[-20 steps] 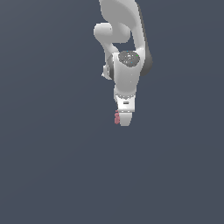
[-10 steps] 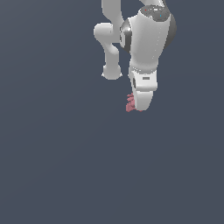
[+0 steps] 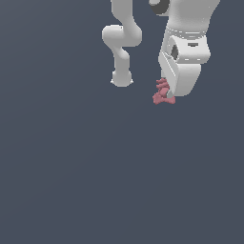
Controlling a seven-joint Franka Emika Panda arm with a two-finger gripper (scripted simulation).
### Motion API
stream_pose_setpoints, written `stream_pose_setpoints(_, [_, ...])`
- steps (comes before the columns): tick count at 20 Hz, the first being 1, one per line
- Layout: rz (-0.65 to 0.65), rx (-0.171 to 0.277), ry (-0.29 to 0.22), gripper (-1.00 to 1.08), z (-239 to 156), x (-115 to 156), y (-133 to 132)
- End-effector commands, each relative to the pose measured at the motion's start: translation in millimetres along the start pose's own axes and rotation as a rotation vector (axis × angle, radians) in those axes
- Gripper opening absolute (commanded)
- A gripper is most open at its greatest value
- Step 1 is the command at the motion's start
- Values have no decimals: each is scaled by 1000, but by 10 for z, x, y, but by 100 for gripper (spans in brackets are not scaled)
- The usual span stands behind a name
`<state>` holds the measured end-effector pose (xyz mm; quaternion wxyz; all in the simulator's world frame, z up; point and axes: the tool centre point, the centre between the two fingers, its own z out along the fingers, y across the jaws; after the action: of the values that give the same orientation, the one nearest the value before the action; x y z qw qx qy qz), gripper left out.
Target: Pick up the object and move it to a goal position.
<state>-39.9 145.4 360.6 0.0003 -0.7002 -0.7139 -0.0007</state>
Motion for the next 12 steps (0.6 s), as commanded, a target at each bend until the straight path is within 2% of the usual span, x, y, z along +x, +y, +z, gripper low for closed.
stream_pose_setpoints(1, [1,1,0,-100,-240,103,12])
stream_pose_setpoints(12, [4,1,-1,-100,-1038,445,93])
